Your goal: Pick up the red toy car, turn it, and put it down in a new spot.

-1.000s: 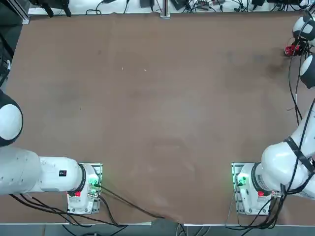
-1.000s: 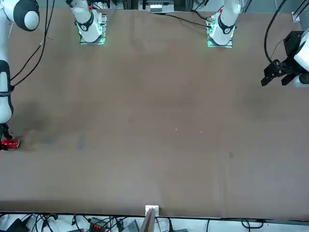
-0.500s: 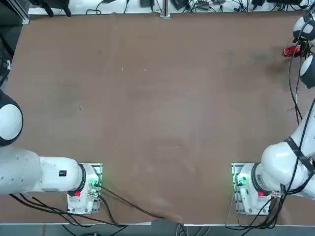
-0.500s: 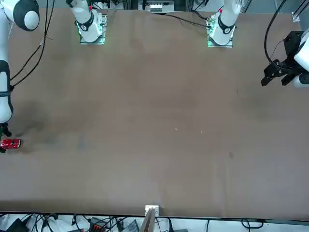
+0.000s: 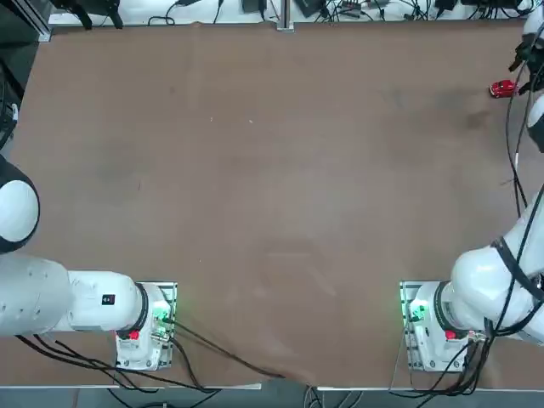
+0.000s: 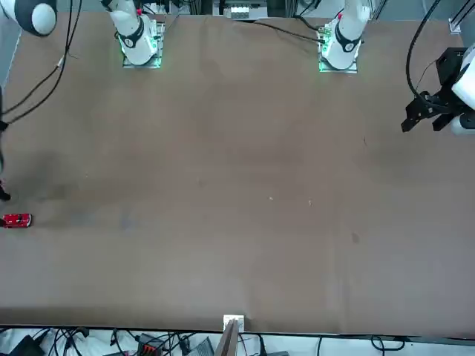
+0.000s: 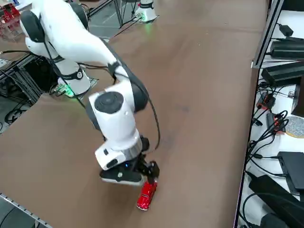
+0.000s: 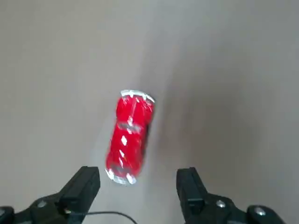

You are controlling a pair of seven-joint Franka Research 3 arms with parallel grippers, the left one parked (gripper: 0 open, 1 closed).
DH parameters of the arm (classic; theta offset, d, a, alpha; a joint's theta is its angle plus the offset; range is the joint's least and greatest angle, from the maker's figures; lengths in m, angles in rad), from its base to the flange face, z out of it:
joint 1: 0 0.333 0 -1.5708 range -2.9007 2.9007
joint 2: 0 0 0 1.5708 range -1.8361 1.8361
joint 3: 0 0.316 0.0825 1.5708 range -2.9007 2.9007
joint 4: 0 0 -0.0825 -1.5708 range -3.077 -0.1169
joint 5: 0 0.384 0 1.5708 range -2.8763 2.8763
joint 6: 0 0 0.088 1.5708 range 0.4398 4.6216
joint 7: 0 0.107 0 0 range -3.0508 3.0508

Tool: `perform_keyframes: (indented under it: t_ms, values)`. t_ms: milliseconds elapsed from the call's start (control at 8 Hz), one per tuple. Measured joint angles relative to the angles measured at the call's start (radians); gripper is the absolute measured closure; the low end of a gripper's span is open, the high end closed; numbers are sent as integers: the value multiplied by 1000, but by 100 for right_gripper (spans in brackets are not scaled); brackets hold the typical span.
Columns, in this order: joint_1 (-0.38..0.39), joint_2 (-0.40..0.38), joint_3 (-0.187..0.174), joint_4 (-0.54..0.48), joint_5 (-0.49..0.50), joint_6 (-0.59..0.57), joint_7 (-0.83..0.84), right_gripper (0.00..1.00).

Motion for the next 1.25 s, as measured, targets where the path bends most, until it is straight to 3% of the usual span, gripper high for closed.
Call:
perform_keyframes:
  t_ms: [375,625,875,1250]
  values:
    - [-14,-146,-3,-2,3,-298,-295,0]
    - [-11,-251,24,-2,8,-488,-488,0]
    - [-7,-340,99,-3,10,-625,-629,0]
    - [49,-443,238,43,4,-770,-666,0]
